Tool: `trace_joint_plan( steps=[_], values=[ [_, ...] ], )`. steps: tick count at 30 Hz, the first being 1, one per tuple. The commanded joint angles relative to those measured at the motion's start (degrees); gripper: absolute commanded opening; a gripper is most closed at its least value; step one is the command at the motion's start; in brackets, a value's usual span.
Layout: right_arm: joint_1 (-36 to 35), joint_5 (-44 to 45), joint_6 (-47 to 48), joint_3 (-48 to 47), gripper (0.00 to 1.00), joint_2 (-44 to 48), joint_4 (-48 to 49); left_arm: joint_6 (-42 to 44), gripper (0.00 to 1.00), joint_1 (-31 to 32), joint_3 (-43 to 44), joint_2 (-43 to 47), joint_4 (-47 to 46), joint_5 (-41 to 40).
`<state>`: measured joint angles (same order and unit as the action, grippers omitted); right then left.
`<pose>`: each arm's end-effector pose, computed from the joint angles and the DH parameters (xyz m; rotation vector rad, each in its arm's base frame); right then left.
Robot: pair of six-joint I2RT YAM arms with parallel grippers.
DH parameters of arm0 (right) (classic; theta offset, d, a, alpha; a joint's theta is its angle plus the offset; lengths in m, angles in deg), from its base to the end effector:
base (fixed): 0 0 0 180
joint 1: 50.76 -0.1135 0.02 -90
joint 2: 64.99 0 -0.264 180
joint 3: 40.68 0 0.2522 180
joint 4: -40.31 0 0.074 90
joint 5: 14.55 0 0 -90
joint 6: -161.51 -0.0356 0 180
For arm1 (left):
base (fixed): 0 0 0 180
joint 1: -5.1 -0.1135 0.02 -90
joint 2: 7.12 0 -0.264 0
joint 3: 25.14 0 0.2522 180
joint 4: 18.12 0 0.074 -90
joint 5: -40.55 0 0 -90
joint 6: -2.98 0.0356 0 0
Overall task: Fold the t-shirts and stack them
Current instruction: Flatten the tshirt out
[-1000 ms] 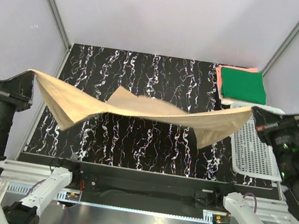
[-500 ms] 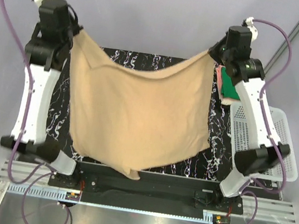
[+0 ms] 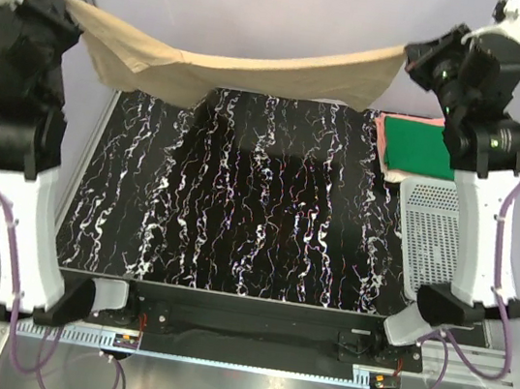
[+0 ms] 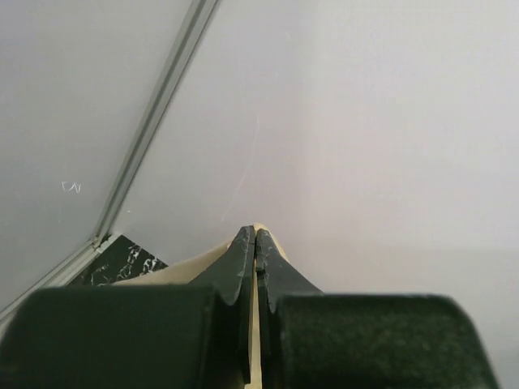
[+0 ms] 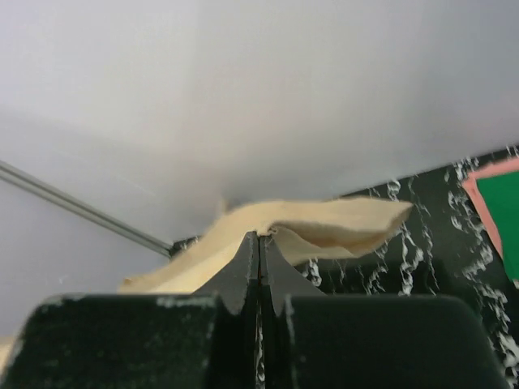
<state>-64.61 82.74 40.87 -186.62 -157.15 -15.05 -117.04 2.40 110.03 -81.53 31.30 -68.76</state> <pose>0.2809 0.0646 0.5778 0.3354 1.5858 0.5004 0.1770 0.0201 0.6090 -0.6527 1.2229 -0.1668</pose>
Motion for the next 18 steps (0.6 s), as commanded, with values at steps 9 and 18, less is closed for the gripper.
trace_joint_plan(
  steps=[9, 18],
  values=[
    [0.05, -6.49, -2.76, 53.58, 0.00, 23.50, 14.52, -2.76, 0.00, -0.20, -51.68, 27.90, -3.84, 7.27],
    [-0.04, -15.81, -4.00, 80.30, 0.00, 29.41, 17.87, -9.43, 0.00, -0.20, -76.39, 38.20, 5.20, 4.20]
  ],
)
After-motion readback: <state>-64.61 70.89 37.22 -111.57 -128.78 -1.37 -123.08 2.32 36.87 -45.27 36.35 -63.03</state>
